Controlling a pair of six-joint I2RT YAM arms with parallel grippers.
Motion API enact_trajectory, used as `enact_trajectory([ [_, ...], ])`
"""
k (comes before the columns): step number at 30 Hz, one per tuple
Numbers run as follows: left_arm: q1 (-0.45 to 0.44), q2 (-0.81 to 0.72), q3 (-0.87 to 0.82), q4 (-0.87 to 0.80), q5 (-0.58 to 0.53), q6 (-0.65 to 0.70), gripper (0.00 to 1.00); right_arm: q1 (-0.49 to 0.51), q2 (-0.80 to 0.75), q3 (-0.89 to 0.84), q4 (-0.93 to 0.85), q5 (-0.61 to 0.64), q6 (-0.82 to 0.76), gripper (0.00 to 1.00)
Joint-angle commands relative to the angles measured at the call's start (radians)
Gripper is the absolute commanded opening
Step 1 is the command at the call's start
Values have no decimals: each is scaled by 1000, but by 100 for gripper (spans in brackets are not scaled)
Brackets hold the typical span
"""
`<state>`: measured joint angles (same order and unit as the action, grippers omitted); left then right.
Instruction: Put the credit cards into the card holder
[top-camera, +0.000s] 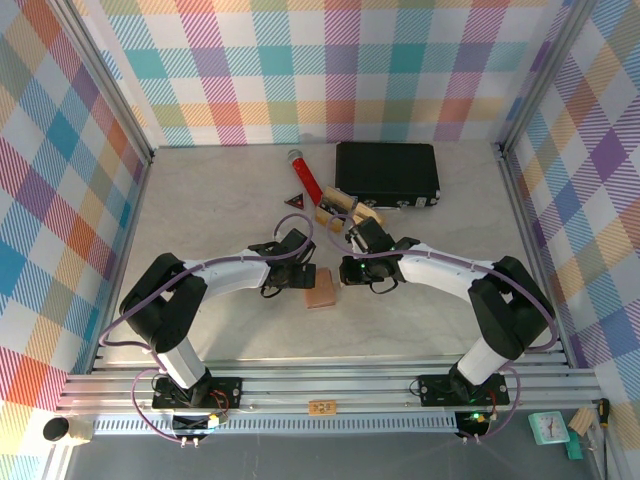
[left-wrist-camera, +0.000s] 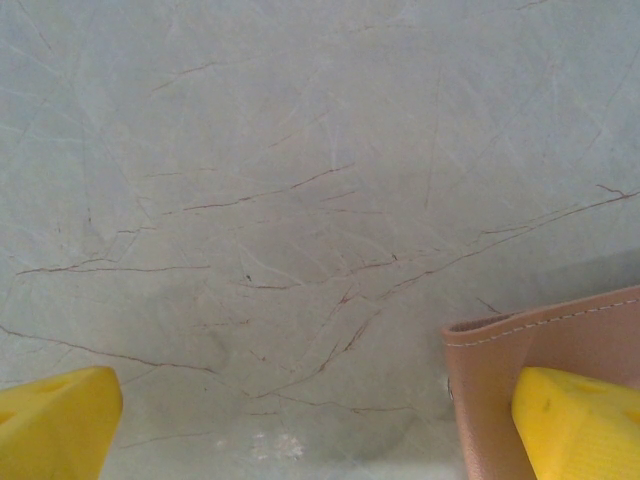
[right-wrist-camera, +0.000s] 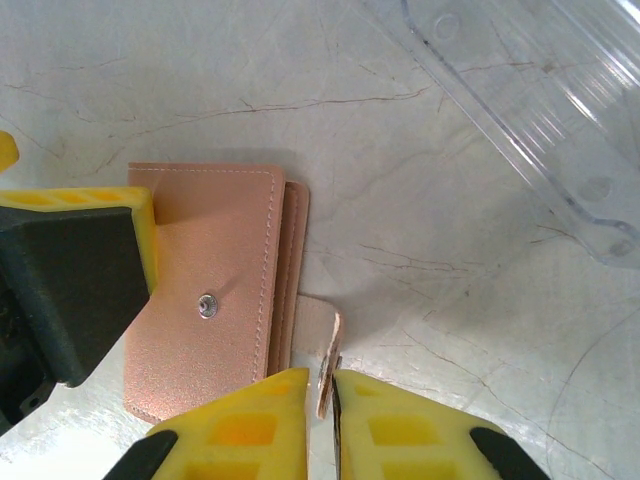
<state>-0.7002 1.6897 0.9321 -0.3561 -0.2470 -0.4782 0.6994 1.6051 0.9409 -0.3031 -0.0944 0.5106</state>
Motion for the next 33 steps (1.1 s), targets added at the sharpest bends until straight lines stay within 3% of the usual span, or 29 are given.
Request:
enact_trajectory([
  [1,-7,37,-21,-32,-22,-2,100,-5,24,1,9,-16,-8,16],
  [5,-7,36,-23,-31,-22,-3,100,-5,30,-2,14,-17,-7,15],
  [11,-7,36,-26,-28,-21,-2,100,-5,21,-2,15,-18,-8,0],
  [24,-12,42,-30,-12,-10,-12,100,2,43,17,130,-210,71,0],
  [33,-16,47,-41,3,2,-26,100,16,124,35,191,-241,108,0],
])
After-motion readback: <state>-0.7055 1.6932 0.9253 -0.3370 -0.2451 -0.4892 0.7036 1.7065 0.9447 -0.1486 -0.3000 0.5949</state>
